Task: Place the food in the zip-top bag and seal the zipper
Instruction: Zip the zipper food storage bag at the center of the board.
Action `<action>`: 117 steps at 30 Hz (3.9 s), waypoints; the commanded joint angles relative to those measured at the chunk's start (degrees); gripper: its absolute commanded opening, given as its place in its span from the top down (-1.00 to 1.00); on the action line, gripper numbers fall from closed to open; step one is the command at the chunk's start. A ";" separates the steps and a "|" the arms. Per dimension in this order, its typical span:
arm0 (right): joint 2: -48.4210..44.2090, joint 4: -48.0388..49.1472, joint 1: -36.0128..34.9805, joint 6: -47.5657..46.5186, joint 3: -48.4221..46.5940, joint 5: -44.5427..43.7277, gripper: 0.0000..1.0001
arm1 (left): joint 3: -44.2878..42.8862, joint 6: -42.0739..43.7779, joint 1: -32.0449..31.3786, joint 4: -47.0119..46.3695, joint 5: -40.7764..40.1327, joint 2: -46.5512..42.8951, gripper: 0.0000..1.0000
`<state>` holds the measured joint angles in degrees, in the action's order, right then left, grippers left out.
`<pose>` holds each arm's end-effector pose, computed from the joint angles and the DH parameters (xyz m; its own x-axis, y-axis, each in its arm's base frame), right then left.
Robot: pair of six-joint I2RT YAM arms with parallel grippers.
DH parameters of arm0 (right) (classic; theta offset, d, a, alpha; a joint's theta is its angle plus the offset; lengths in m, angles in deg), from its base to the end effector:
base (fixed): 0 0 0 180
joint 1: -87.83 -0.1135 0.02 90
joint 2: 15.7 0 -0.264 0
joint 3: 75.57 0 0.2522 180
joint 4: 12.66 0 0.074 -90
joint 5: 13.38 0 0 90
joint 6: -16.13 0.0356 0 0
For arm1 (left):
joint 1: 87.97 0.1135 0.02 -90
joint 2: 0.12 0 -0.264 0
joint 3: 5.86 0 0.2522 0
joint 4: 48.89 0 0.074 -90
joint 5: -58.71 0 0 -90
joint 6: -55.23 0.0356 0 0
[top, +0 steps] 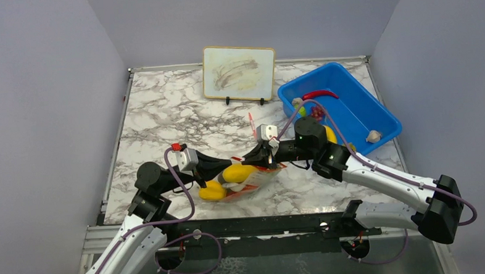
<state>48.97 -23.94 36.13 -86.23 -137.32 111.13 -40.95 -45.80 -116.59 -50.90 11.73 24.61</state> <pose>0.1448 0.2158 0.3139 0.0628 -0.2051 -0.9767 -0.9967 0.0366 -0.0718 0.0990 -0.0817 0.2907 0.0057 -0.1624 -0.9867 0.9539 0.2970 -0.0434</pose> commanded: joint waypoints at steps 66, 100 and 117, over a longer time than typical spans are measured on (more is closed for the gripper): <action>-1.48 -33.11 0.29 -6.89 -21.71 -5.29 0.98 | -4.53 -4.98 -0.82 -8.49 5.54 12.40 1.00; -9.76 -43.80 0.29 -9.43 -15.78 -18.70 0.98 | -7.85 7.23 -0.81 6.47 -14.54 7.50 1.00; -11.31 -45.37 0.29 -9.00 -16.74 -20.79 0.98 | -9.04 10.57 -0.82 11.40 -23.71 5.44 1.00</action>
<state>40.07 -66.45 36.15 -95.19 -152.99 92.63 -48.22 -37.36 -117.99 -40.97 -4.40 30.88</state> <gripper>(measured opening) 0.049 0.017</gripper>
